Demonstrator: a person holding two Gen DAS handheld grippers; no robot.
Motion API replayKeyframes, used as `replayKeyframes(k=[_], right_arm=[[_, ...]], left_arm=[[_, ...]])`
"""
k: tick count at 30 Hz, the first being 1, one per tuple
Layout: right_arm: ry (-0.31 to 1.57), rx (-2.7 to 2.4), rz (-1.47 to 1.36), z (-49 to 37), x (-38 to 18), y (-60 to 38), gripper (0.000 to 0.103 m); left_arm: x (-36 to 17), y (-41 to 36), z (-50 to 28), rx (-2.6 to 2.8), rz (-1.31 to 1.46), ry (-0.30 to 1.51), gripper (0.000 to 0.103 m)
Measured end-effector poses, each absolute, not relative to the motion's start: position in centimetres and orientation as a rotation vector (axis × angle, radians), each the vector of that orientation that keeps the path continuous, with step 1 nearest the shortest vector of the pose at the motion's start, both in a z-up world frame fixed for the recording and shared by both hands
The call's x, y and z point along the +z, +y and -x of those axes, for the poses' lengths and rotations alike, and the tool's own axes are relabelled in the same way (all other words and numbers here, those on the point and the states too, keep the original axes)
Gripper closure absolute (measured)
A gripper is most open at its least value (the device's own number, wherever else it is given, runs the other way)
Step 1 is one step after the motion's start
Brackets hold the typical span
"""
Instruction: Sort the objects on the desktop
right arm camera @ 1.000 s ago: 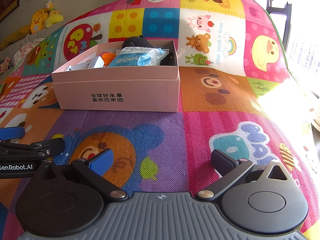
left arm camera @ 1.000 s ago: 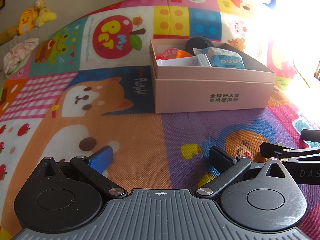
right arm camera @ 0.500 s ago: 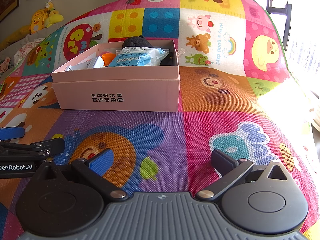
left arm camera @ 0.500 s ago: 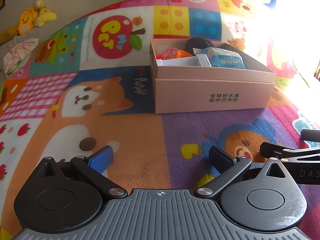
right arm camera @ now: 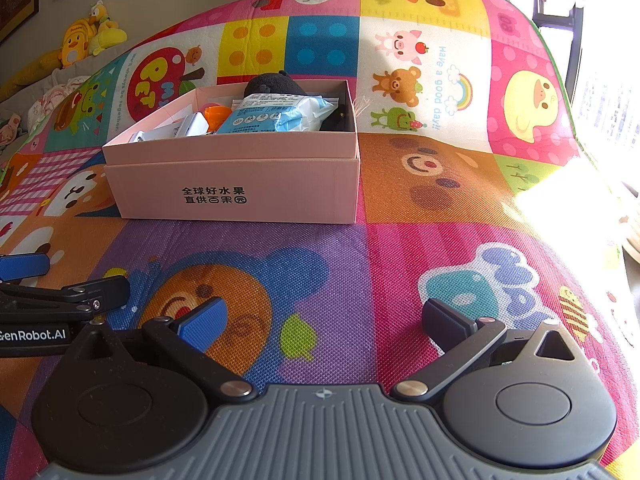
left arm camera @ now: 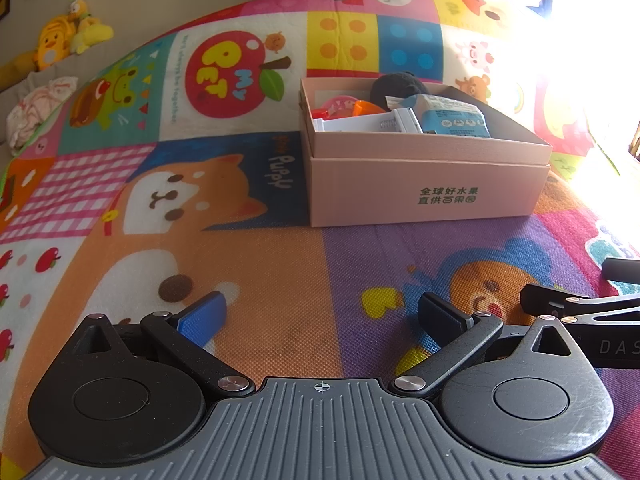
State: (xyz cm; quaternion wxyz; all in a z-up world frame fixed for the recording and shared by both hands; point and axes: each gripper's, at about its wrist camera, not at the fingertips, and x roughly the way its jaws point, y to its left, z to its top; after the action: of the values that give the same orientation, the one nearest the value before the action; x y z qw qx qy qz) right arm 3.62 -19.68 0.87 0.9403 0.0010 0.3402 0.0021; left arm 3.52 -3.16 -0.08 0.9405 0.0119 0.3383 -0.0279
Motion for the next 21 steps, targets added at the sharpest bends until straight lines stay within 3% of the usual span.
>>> replayKeyframes(k=[14,21], right_arm=[[0.694,0.004,-0.002,-3.63,0.83,-19.65,0.0],[0.694,0.005,-0.002,-3.67,0.78,-19.61,0.0]], left_arm=[[0.0,-3.22,-3.52,-0.066,-0.038,0.689,0.0],[0.65,-3.19,-3.02,-0.072,-0.032,0.773,0.0]])
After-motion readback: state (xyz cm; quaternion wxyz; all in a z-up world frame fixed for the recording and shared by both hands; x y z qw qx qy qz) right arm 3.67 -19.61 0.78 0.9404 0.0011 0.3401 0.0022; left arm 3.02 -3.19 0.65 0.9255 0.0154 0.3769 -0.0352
